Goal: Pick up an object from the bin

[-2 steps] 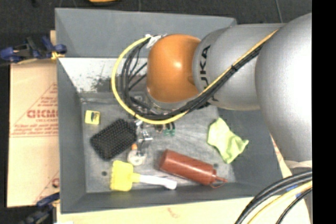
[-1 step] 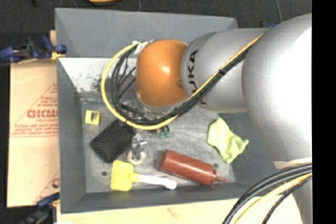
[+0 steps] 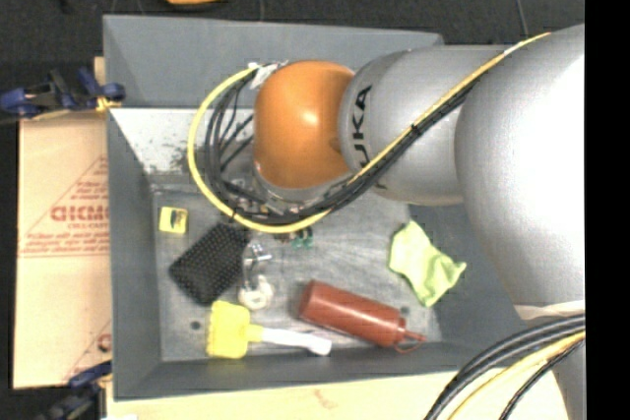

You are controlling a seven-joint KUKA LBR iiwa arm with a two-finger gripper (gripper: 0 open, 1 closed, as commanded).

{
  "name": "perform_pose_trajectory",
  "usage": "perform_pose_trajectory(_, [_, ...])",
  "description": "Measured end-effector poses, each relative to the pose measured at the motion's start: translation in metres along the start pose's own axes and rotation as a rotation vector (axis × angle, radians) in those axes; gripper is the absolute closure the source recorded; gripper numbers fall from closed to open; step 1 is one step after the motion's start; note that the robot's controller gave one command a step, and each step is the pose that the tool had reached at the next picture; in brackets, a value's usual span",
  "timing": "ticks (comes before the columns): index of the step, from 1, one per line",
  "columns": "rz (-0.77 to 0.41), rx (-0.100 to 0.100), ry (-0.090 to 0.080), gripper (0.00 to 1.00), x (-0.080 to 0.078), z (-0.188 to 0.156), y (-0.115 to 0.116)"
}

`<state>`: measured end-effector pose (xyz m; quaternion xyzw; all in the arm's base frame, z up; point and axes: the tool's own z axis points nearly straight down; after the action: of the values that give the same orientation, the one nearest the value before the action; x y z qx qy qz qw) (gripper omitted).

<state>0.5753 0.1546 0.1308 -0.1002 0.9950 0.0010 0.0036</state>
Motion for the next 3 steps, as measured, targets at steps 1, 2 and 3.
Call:
perform_pose_trajectory(1, [-0.026, -0.01, -0.019, 0.0, -0.0134, 0.0509, -0.0022])
perform_pose_trajectory(2, [0.063, -0.011, -0.033, 1.0, -0.0051, 0.0495, -0.0095])
perform_pose_trajectory(3, [0.063, -0.011, -0.033, 1.0, -0.0051, 0.0495, -0.0095])
